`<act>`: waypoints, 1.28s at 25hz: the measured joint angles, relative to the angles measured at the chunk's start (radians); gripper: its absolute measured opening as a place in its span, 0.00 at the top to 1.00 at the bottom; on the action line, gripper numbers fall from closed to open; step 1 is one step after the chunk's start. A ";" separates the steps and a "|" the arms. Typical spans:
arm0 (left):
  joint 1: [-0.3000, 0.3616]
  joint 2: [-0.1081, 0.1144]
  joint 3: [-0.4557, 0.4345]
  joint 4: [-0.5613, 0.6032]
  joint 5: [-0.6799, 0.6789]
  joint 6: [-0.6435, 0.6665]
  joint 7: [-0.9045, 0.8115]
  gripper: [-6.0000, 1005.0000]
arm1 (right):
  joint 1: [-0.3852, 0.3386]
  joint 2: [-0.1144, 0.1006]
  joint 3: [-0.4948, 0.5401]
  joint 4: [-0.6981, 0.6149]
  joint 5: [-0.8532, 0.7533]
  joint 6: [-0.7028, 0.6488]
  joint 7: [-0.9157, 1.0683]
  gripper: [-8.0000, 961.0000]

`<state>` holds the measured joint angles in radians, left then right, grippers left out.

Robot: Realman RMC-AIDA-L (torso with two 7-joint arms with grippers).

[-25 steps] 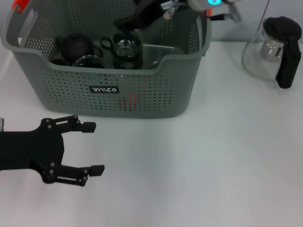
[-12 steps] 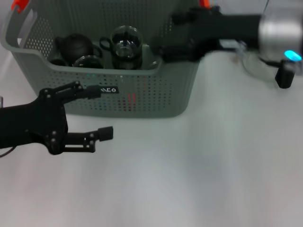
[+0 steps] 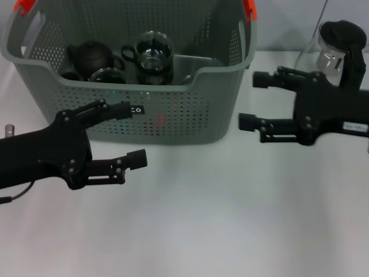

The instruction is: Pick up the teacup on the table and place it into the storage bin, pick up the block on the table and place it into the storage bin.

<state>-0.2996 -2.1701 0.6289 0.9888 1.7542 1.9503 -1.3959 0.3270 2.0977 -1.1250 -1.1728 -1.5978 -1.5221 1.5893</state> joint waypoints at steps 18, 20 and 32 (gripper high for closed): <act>-0.001 0.002 0.023 -0.014 0.020 0.002 0.007 0.06 | 0.068 0.000 0.092 0.287 -0.065 -0.052 -0.180 0.03; 0.002 0.002 0.025 -0.012 0.031 0.005 0.012 0.06 | 0.071 -0.002 0.070 0.286 -0.071 -0.066 -0.183 0.03; 0.000 0.011 0.013 0.009 0.083 0.042 0.020 0.06 | 0.107 -0.003 0.052 0.242 -0.123 -0.110 -0.177 0.03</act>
<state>-0.2998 -2.1593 0.6422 0.9979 1.8368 1.9927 -1.3760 0.4340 2.0948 -1.0733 -0.9311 -1.7211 -1.6321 1.4127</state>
